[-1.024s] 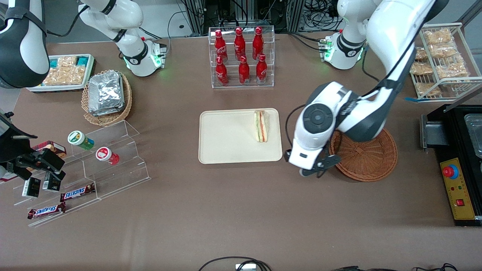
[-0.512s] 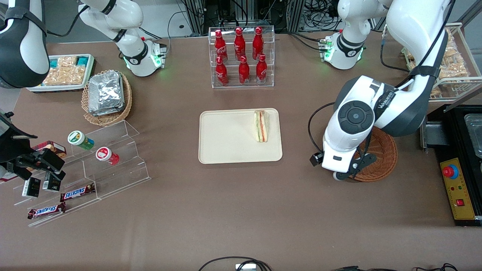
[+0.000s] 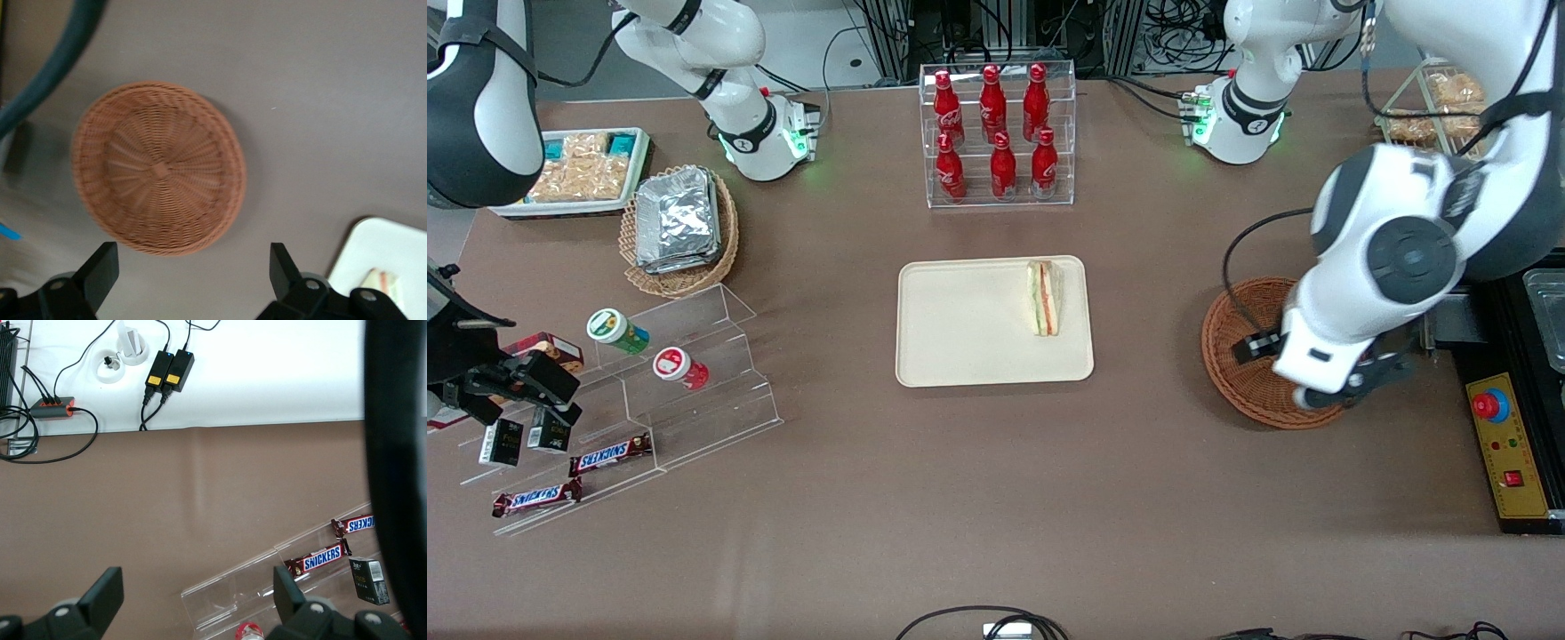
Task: Place sandwich from basket to tray
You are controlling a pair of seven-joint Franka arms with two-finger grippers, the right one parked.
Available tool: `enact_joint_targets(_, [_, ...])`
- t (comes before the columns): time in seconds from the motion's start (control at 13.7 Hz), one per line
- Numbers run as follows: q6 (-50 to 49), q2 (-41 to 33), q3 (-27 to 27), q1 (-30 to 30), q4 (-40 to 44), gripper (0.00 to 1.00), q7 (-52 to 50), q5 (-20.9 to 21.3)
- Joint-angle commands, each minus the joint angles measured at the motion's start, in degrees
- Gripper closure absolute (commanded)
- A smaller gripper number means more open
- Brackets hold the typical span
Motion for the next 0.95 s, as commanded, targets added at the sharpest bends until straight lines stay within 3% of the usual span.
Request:
enact_joint_targets(0.0, [-4.2, -9.0, 6.2, -1.3, -4.8, 0.00, 11.2, -4.0])
enact_joint_targets(0.37, [-10.4, -16.1, 12.8, -1.1, -4.4, 0.00, 31.5, -7.4])
enact_joint_targets(0.88, [-12.2, -17.9, 12.9, -1.2, -2.0, 0.00, 38.3, -8.2])
